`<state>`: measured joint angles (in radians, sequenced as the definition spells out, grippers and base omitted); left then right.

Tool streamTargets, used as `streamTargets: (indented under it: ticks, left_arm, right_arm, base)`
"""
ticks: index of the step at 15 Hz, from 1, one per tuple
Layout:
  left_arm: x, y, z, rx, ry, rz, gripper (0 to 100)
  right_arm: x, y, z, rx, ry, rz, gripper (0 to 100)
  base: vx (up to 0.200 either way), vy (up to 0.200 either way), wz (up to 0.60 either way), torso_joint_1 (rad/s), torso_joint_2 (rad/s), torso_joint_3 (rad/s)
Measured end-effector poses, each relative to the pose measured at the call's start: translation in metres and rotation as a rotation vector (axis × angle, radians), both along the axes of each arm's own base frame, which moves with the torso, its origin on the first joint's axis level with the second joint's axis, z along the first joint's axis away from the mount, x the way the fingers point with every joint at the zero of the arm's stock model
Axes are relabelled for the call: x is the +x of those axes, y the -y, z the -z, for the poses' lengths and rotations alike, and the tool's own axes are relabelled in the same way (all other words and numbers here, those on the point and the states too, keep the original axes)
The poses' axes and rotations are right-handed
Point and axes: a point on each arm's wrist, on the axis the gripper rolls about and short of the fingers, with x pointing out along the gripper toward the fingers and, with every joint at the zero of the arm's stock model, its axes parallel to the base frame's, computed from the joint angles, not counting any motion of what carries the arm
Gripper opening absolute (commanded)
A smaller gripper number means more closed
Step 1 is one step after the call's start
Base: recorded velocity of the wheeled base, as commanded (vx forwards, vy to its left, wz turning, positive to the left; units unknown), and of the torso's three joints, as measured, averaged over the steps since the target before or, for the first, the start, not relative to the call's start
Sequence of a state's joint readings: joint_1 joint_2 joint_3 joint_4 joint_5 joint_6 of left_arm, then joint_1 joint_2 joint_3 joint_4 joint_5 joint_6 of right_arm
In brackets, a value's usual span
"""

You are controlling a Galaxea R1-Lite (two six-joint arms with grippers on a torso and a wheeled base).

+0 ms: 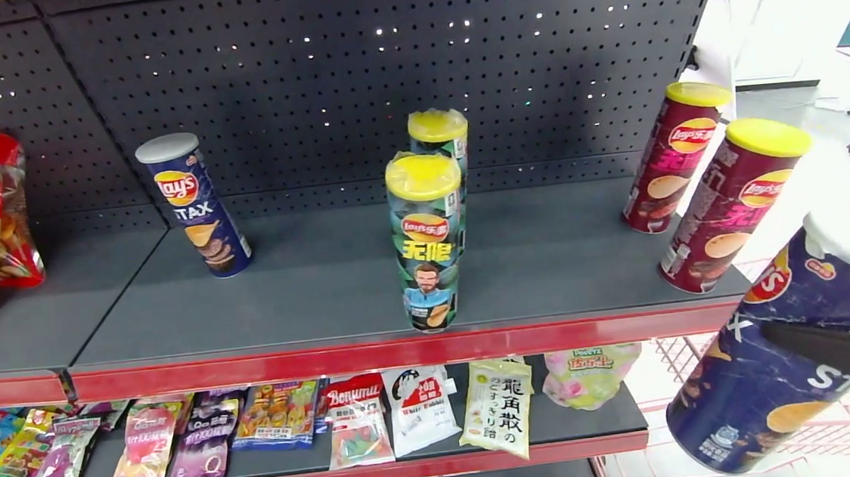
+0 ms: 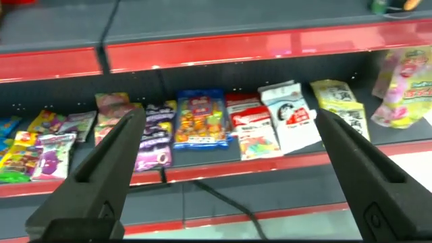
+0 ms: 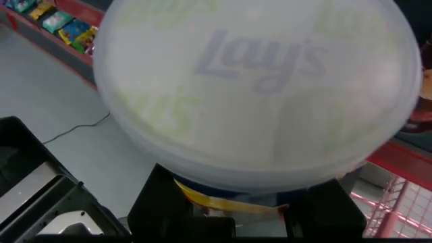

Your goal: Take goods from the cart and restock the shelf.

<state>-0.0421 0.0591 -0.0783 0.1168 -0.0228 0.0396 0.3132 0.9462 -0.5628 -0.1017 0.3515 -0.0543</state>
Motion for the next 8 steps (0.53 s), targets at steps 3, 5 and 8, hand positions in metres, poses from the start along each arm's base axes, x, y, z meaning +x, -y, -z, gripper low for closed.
streamTargets:
  ticks: [3, 5, 8]
  left_arm:
    - [0.0, 0.0, 0.0, 0.0, 0.0, -0.003, 100]
    - [0.0, 0.0, 0.0, 0.0, 0.0, -0.003, 100]
    - [0.0, 0.0, 0.0, 0.001, 0.0, -0.004, 100]
  right_arm:
    - [-0.0005, -0.0019, -0.001, -0.022, 0.021, -0.034, 0]
    - [-0.0033, -0.005, 0.0001, -0.024, 0.022, -0.067, 0]
    - [-0.0053, -0.0074, 0.0016, -0.041, 0.034, -0.098, 0]
  base:
    - [0.0, 0.2, 0.0, 0.001, 0.0, 0.001]
    - [0.0, 0.2, 0.0, 0.007, 0.0, 0.002]
    - [0.0, 0.2, 0.0, 0.001, 0.0, 0.001]
